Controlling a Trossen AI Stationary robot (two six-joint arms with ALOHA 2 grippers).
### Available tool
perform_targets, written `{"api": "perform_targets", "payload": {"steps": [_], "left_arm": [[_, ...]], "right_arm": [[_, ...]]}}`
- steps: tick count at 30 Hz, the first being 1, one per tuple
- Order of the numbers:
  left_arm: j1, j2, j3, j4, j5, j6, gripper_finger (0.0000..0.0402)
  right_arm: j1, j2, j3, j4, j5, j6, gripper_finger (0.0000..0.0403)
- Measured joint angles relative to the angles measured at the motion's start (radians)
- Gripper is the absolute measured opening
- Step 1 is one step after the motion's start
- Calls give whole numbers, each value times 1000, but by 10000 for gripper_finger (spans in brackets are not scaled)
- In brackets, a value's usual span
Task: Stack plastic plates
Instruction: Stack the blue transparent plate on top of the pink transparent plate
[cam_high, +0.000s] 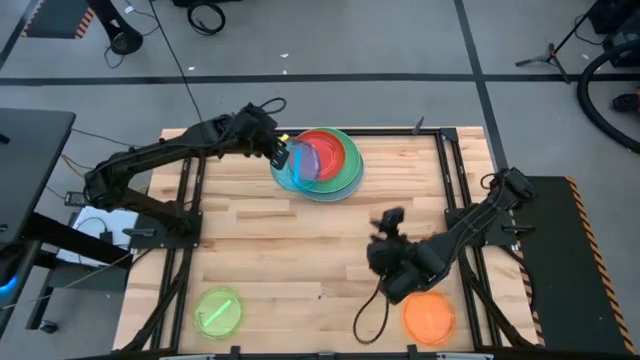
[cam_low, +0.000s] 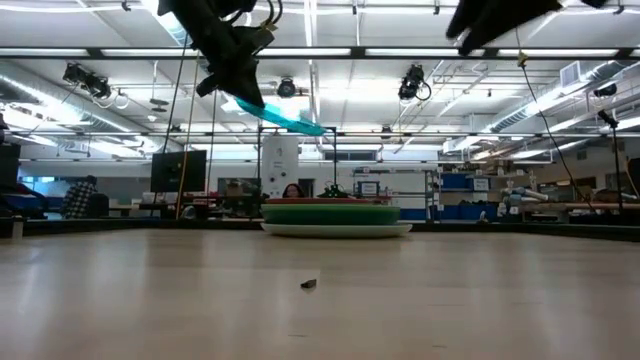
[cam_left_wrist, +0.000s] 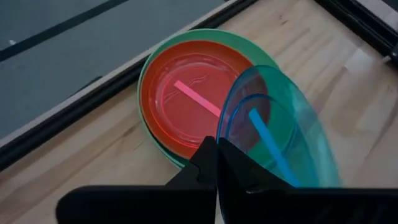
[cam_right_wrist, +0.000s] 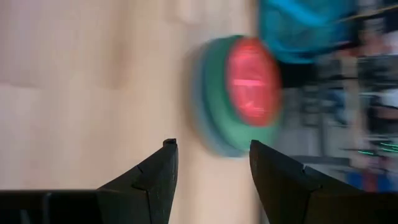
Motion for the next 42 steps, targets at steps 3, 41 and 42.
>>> {"api": "perform_targets", "payload": {"steps": [3, 41, 42], "left_arm": [[-17, 1, 0, -14, 3, 17, 4], [-82, 227, -1, 158, -236, -406, 4], [-65, 243, -2, 167, -232, -418, 4]], "right_arm": [[1, -74, 13, -93, 98, 69, 204], [-9, -632, -617, 533, -261, -231, 200], [19, -632, -634, 536, -276, -225, 200]]}}
